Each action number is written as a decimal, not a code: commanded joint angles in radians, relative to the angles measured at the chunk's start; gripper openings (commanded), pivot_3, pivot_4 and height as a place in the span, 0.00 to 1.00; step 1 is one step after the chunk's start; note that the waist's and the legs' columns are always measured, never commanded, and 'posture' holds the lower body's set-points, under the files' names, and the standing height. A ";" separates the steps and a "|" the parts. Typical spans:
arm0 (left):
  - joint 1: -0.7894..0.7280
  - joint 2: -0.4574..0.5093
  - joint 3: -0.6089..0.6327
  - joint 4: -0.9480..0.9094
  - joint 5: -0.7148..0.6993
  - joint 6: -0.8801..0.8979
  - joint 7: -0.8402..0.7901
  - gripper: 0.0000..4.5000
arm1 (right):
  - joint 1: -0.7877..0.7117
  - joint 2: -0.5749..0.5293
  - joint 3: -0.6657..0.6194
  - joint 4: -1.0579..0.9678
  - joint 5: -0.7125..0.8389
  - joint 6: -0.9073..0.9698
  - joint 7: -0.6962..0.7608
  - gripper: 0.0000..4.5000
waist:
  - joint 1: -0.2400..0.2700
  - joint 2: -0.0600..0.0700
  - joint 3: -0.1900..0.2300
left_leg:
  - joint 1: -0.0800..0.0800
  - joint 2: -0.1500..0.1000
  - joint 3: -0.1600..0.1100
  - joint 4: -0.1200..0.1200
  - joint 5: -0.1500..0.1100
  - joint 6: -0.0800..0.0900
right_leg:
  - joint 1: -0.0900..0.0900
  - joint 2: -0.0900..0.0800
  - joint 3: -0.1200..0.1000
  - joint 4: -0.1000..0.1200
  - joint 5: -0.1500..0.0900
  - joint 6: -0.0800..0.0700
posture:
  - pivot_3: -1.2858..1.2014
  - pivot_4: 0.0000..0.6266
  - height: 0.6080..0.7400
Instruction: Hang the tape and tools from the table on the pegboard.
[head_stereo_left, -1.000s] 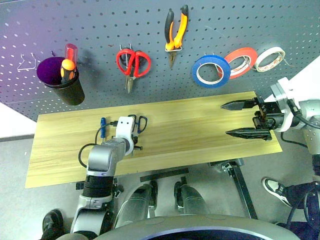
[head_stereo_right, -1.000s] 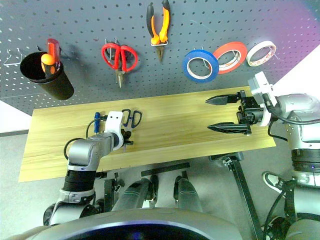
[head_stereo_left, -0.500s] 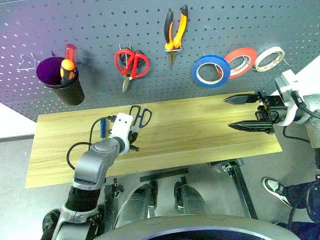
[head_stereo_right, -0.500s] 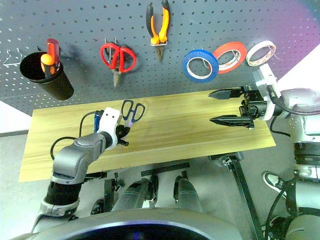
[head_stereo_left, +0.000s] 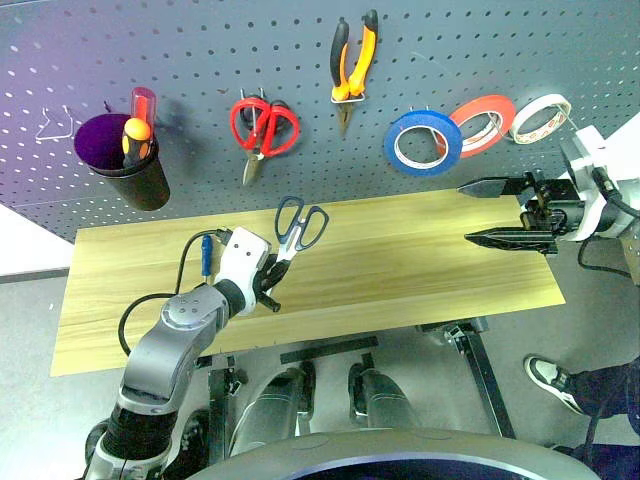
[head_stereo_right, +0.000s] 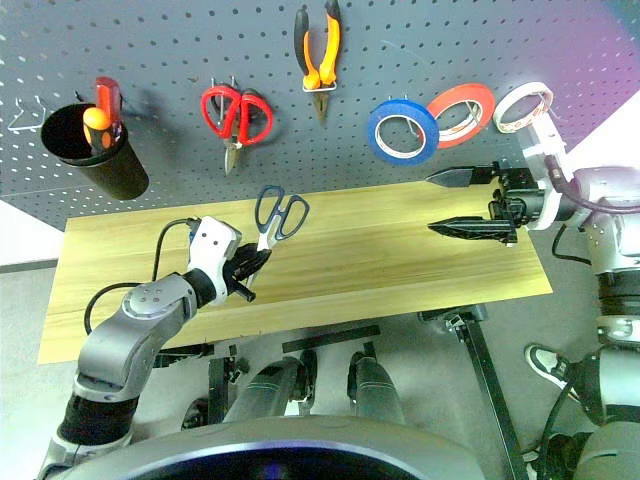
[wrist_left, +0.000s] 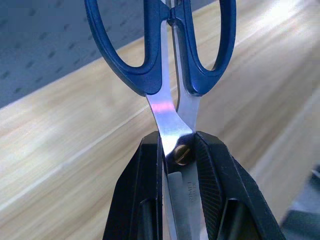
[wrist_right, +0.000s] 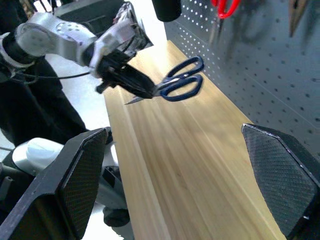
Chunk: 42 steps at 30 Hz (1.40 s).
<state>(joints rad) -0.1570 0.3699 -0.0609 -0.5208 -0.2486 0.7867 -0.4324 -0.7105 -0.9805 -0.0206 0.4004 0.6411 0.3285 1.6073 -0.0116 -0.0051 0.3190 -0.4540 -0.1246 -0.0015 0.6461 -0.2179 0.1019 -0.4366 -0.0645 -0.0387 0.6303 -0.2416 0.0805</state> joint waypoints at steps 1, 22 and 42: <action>0.028 0.014 0.022 -0.073 -0.012 -0.107 -0.026 0.15 | -0.031 -0.048 -0.002 0.027 0.041 -0.016 0.007 1.00 | 0.001 0.000 0.000 | 0.000 0.000 0.000 0.000 0.000 0.000 | 0.000 0.000 0.000 0.000 0.000 0.000 | 0.48 0.45 0.89; 0.161 0.038 0.087 -0.091 0.089 -0.646 -0.008 0.15 | -0.055 -0.104 0.064 0.089 0.117 -0.025 0.007 1.00 | 0.001 0.001 -0.001 | 0.000 0.000 0.000 0.001 -0.001 0.002 | 0.000 0.000 0.000 0.001 0.001 -0.001 | 0.48 0.45 0.89; 0.159 -0.001 0.139 0.061 0.052 -0.805 -0.002 0.15 | -0.020 -0.112 0.050 0.054 0.137 -0.019 0.007 1.00 | 0.001 0.003 -0.002 | 0.000 0.000 0.000 0.003 0.000 0.000 | -0.003 0.000 0.000 0.002 0.001 0.000 | 0.48 0.44 0.89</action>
<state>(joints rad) 0.0118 0.3761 0.0715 -0.4428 -0.1862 0.0168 -0.4330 -0.7317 -1.0578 0.0565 0.4831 0.7532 0.3042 1.6073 -0.0103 -0.0019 0.3171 -0.4540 -0.1246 -0.0012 0.6490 -0.2179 0.1020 -0.4397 -0.0645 -0.0388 0.6321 -0.2404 0.0802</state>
